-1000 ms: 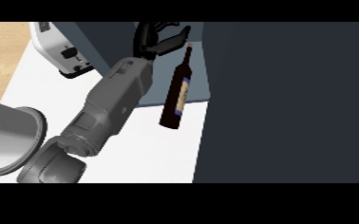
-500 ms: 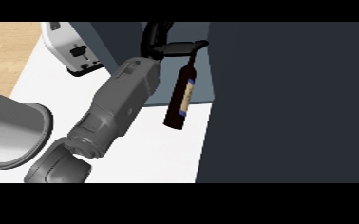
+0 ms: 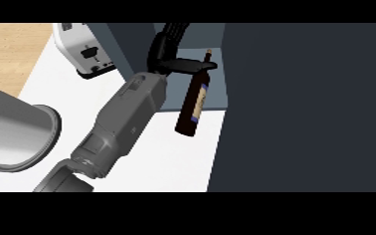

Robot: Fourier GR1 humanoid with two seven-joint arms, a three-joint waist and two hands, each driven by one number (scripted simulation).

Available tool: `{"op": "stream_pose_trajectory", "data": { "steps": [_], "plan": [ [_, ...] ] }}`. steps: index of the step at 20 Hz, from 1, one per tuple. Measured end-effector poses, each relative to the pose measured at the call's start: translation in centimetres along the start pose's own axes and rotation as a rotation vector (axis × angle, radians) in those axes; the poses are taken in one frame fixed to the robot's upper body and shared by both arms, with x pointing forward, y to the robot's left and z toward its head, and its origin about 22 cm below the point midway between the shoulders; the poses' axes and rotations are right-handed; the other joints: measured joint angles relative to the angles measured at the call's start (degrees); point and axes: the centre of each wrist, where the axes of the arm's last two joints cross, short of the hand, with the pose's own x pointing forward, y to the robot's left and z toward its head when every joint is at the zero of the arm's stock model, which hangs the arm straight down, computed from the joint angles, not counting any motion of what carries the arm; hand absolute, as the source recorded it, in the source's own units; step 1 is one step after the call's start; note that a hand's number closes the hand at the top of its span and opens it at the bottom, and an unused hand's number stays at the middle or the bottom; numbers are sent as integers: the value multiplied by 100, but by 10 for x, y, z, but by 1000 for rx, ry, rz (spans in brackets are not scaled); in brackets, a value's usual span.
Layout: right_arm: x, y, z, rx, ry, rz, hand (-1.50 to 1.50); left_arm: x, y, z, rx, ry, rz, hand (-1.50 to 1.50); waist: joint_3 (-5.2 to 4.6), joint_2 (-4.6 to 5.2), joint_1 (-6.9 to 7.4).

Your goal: Pick up the wine, place it into the cabinet and close the cabinet

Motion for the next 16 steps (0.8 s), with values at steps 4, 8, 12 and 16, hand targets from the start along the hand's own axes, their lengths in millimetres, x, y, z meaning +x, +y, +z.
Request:
{"op": "stream_pose_trajectory", "data": {
  "steps": [4, 8, 12, 16],
  "plan": [
    [0, -3, -1, -11, 3, 19, -150, -8, -2, 16, -32, 12, 52, -150, 0, -22, 53],
    [0, -3, 0, -22, 10, 18, -150, -15, -4, 35, -47, 26, 91, -150, 2, -36, 131],
    [0, -2, 0, -31, 19, 16, -150, -21, -6, 60, -50, 40, 122, -150, 0, -43, 213],
    [0, -5, 1, -40, 13, 34, -150, -25, -6, 89, -55, 61, 134, -150, 3, -45, 233]
  ]
}}
